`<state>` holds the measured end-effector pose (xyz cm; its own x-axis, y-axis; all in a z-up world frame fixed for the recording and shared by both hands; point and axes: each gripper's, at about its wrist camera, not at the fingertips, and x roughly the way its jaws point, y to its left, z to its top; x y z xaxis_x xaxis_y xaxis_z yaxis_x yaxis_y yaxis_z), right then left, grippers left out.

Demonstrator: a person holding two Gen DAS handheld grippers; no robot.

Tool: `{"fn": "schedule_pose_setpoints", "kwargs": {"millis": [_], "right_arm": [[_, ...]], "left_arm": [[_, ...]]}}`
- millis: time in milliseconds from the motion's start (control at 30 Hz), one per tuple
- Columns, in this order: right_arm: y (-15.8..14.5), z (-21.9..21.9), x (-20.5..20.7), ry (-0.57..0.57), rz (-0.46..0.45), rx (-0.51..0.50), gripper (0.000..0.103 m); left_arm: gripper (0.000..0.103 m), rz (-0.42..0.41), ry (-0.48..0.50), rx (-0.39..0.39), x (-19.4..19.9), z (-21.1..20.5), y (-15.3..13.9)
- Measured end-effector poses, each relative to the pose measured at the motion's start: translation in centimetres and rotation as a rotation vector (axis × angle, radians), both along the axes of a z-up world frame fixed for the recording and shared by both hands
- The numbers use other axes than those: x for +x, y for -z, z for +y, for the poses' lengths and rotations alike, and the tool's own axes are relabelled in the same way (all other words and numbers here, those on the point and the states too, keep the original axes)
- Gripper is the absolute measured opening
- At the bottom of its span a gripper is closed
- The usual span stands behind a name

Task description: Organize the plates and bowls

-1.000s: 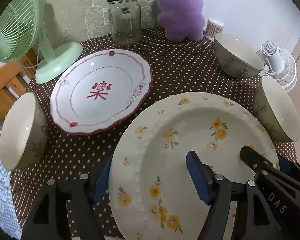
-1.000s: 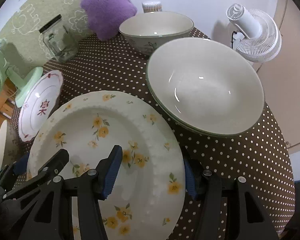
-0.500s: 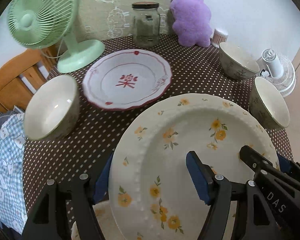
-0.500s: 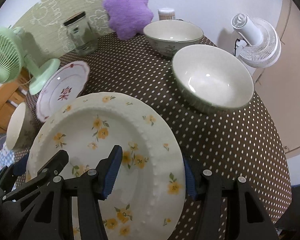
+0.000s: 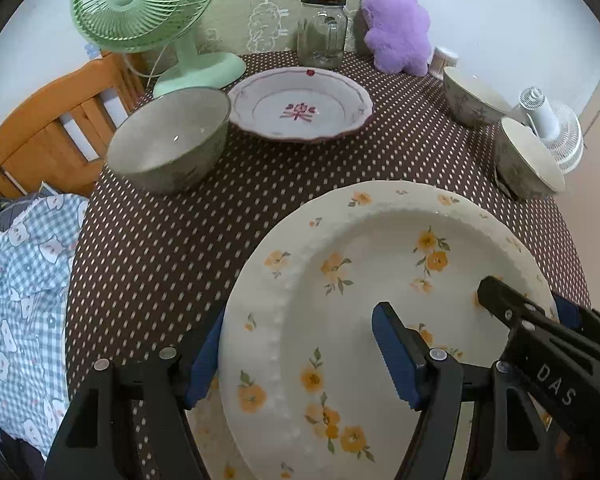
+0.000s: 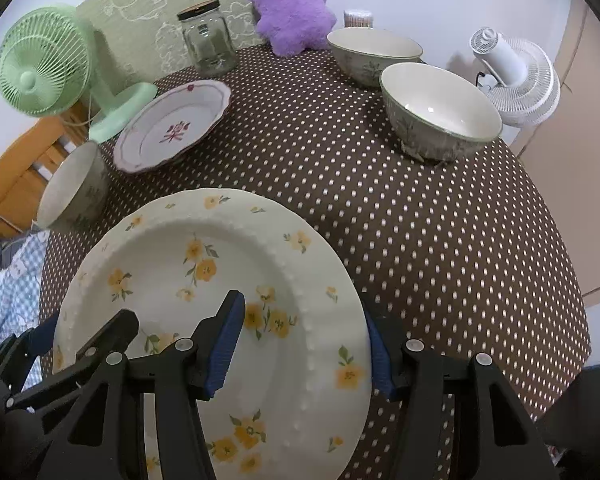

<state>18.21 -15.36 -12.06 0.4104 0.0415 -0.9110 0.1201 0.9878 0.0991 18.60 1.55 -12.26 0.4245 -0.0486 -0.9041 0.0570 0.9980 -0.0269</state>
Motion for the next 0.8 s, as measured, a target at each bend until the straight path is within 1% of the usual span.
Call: {"fn": "schedule_pose_setpoints", "kwargs": {"millis": [267,433,633,800], "right_arm": [[0.0,1.2,-3.2,0.011,0.002,-0.033,0.060],[0.6,1.6,-4.6,0.018,0.011,-0.052,0.060],[1.5,1.9,-5.2,0.018,0.021,-0.062,0.060],[2.2,1.9,-5.2,0.011,0.030,-0.063,0.060]], "left_arm": [[0.072,0.025,0.025,-0.018,-3.1,1.0,1.0],[0.072,0.037,0.031,-0.023,-4.1,1.3,1.8],[0.072,0.053,0.031,-0.017,-4.6,1.4,2.8],[0.073,0.043,0.017,0.003,-4.9,1.1,3.1]]}}
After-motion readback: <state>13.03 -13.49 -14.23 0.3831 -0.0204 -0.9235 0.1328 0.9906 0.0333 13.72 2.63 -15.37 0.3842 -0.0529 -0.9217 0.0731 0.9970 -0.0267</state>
